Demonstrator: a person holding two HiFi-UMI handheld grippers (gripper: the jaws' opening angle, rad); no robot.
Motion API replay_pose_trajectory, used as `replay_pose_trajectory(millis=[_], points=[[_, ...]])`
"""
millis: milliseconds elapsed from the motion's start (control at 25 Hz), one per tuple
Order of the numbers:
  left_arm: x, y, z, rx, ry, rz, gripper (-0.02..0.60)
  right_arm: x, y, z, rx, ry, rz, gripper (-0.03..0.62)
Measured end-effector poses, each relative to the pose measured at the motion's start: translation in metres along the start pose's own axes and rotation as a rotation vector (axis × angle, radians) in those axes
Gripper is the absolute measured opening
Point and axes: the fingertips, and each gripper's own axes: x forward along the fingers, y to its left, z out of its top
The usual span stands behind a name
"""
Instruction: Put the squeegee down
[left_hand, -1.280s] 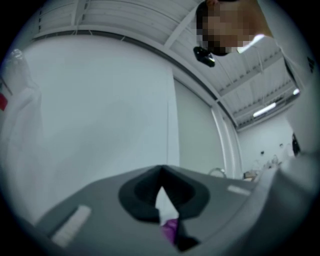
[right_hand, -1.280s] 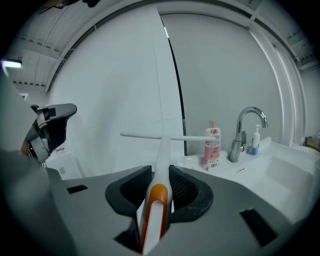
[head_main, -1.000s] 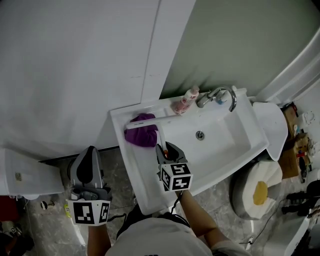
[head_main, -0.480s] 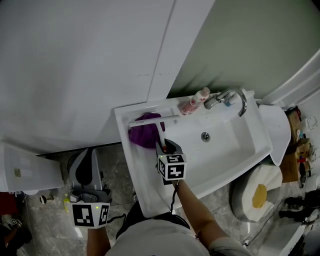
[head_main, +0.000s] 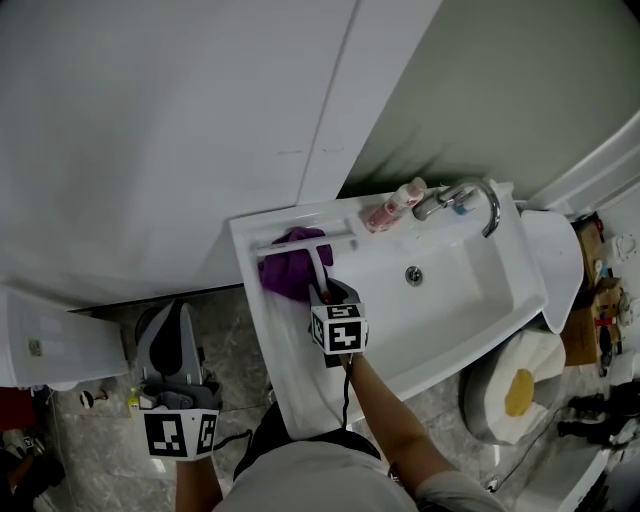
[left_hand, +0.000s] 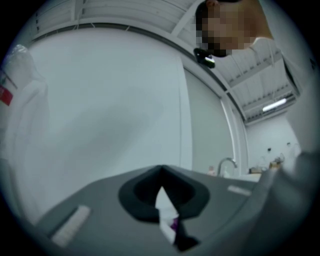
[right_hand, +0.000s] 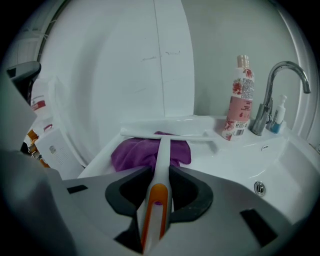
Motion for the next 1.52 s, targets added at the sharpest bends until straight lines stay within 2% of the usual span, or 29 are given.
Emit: replay_pose_trajectory(millis=[600,920,1160,1280,1440,1520], points=[[0.005,0.005,-0.01,-0.005,0.027,0.002,0.008,0.017,0.003,-0.011,0.019,0.077,-0.012,0.11],[0.003,0.001,-0.008,-0.004,0.025,-0.007,0.008,0.016,0.006,-0.007,0.01,0.06,0.01,0.118],[0.002,-0.005,-0.006,-0.007,0.017,-0.014,0.008,-0.002,0.007,0.007,0.006,-0.016,0.009,0.138],[0.003,-0.013,-0.004,-0.008,0.011,-0.029,0.008,-0.018,0.005,0.016,0.015,-0.068,-0.006,0.116],[0.001,-0.026,0.001,-0.007,-0.001,-0.052,0.008,-0.044,0.001,0.024,0.034,-0.134,-0.011,0.008],[-0.001,-0.034,0.004,-0.006,-0.007,-0.062,0.008,-0.057,0.003,0.027,0.038,-0.171,0.009,0.002]])
